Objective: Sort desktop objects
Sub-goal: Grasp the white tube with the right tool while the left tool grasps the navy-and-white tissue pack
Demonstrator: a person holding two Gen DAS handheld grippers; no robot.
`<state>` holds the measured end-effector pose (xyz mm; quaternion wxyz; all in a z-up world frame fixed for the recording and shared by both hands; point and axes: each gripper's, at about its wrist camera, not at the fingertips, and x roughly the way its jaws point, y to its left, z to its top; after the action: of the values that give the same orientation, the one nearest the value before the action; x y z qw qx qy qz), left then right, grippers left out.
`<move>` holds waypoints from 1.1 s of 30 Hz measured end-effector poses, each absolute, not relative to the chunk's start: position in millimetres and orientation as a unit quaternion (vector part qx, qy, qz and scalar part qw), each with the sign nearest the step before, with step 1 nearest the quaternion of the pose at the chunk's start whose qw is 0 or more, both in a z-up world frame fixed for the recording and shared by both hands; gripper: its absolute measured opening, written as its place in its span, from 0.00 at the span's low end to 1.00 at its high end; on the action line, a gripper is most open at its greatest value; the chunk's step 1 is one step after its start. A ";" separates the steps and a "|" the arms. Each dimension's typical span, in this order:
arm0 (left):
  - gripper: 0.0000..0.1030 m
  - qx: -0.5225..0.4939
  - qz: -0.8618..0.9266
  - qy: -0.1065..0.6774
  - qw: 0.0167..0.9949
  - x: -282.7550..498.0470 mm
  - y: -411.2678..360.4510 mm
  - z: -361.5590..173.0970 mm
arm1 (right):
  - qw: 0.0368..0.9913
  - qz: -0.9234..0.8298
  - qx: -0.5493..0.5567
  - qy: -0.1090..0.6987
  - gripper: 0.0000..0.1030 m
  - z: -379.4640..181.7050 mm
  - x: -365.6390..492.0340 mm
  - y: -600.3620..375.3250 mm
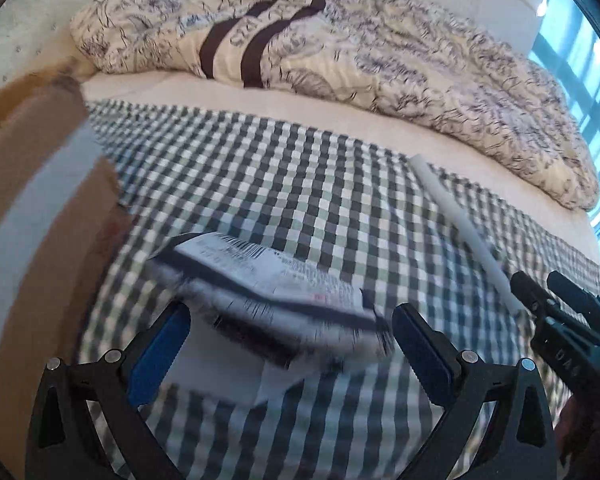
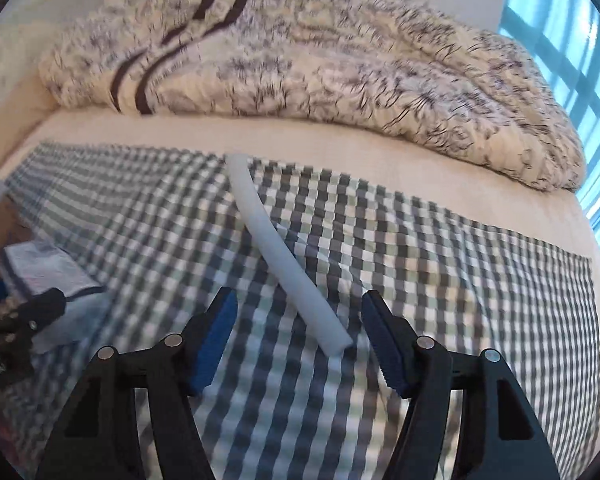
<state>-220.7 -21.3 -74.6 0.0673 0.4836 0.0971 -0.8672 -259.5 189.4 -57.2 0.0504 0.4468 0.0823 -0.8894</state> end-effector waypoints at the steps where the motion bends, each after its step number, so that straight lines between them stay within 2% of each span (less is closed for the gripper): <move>1: 1.00 0.491 -0.863 0.099 0.069 -226.8 -21.3 -81.0 | 0.051 -0.885 0.454 0.088 0.60 -63.2 -265.5 188.4; 3: 1.00 0.505 -0.854 0.104 0.071 -236.4 -21.1 -93.5 | 0.052 -0.876 0.468 0.102 0.56 -75.8 -276.7 185.2; 5: 1.00 0.518 -0.846 0.102 0.080 -242.2 -22.2 -105.9 | 0.047 -0.865 0.486 0.116 0.40 -89.3 -286.9 183.6; 7: 1.00 0.524 -0.842 0.096 0.085 -246.2 -23.9 -115.2 | 0.050 -0.860 0.497 0.105 0.39 -98.2 -291.5 188.4; 10: 0.99 0.510 -0.851 0.095 0.082 -243.6 -28.0 -116.8 | 0.049 -0.864 0.494 0.080 0.22 -97.8 -289.1 199.0; 11: 0.92 0.506 -0.853 0.096 0.081 -241.9 -29.7 -115.9 | 0.048 -0.866 0.492 0.074 0.16 -96.5 -286.7 201.9; 12: 0.90 0.503 -0.855 0.095 0.079 -240.4 -30.8 -114.6 | 0.048 -0.867 0.491 0.068 0.15 -94.4 -283.5 204.8; 13: 0.82 0.500 -0.858 0.093 0.074 -237.9 -31.8 -112.2 | 0.049 -0.869 0.488 0.063 0.12 -91.2 -279.2 207.3; 14: 0.73 0.498 -0.860 0.090 0.070 -235.0 -32.4 -109.4 | 0.052 -0.871 0.486 0.059 0.11 -87.6 -273.4 209.1; 17: 0.54 0.489 -0.865 0.088 0.067 -225.6 -34.7 -100.0 | 0.066 -0.876 0.475 0.043 0.11 -72.4 -247.8 211.0; 19: 0.48 0.479 -0.871 0.090 0.063 -216.7 -37.4 -90.7 | 0.068 -0.881 0.467 0.036 0.11 -61.7 -228.0 211.7; 33: 0.46 0.403 -0.911 0.072 0.044 -124.4 -33.5 3.5 | 0.100 -0.910 0.400 0.026 0.11 26.6 -99.7 195.1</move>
<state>-124.4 -33.5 3.5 0.0443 0.4027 0.0722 -0.9114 -99.7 195.1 26.6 0.1003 0.4005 0.0263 -0.9104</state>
